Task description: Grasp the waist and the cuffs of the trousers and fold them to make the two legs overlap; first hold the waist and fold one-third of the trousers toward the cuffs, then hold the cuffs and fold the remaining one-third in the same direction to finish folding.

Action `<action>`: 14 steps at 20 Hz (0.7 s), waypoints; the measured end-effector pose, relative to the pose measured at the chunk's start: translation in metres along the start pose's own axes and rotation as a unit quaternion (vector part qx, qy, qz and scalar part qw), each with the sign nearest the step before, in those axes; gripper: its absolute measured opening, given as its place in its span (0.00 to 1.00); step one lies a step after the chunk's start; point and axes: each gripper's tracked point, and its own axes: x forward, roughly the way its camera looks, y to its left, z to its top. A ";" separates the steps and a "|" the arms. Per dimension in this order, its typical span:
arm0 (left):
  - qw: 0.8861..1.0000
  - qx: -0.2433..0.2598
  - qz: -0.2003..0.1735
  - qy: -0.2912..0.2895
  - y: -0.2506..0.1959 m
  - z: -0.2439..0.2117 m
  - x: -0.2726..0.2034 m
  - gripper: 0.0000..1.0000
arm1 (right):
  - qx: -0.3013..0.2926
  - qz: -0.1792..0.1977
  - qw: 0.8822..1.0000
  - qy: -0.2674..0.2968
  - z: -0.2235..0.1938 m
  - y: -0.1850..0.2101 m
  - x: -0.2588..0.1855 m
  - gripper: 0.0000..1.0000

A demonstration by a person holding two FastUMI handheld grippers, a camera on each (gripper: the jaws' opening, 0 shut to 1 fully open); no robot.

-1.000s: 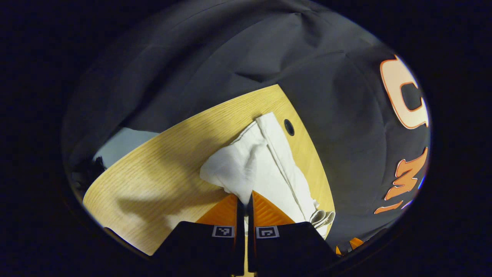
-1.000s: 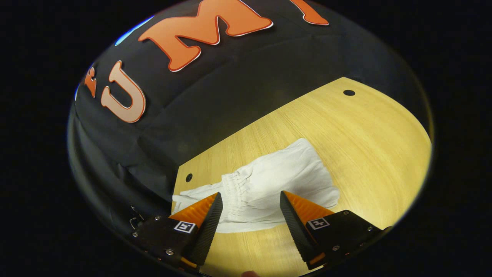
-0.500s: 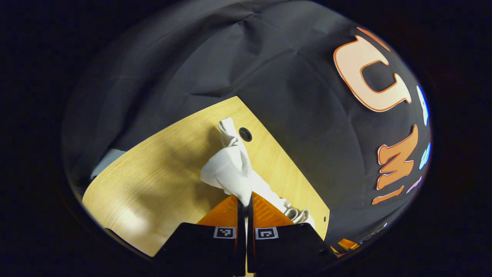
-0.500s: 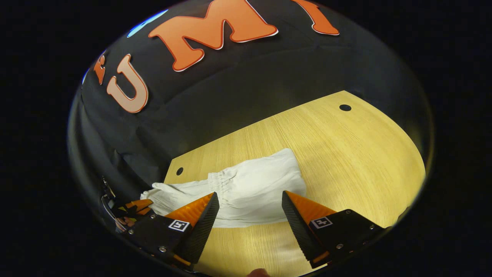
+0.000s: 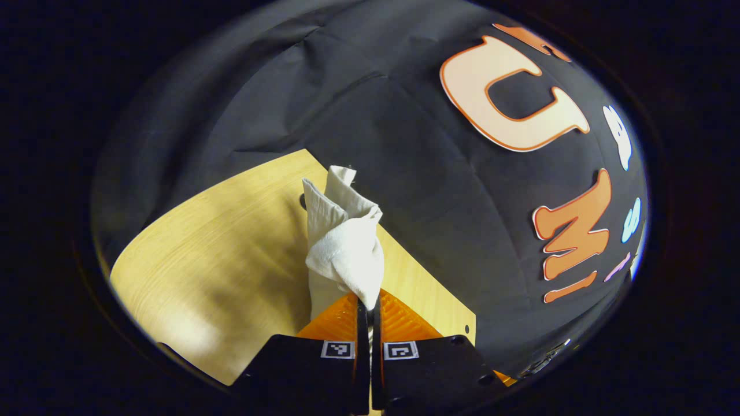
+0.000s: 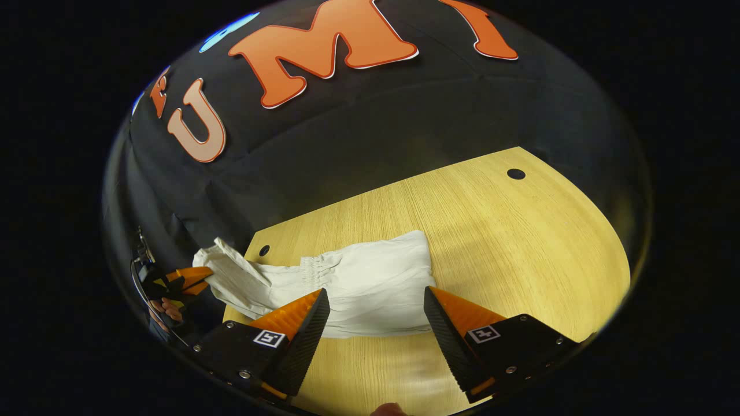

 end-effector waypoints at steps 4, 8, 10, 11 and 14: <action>1.000 0.007 -0.011 0.003 -0.034 -0.016 0.008 0.05 | 0.002 -0.001 1.000 -0.010 0.009 -0.019 -0.007 0.98; 1.000 0.020 -0.017 0.015 -0.067 -0.037 0.019 0.05 | 0.009 0.004 1.000 -0.016 0.011 -0.035 -0.013 0.98; 0.999 0.026 -0.021 0.021 -0.087 -0.048 0.027 0.05 | 0.012 0.005 1.000 -0.015 0.011 -0.044 -0.015 0.98; 0.999 0.029 -0.021 0.024 -0.095 -0.054 0.030 0.05 | 0.014 0.005 1.000 -0.014 0.010 -0.047 -0.018 0.98; 0.998 0.039 -0.028 0.035 -0.117 -0.075 0.039 0.05 | 0.020 0.006 1.000 -0.012 0.009 -0.065 -0.021 0.99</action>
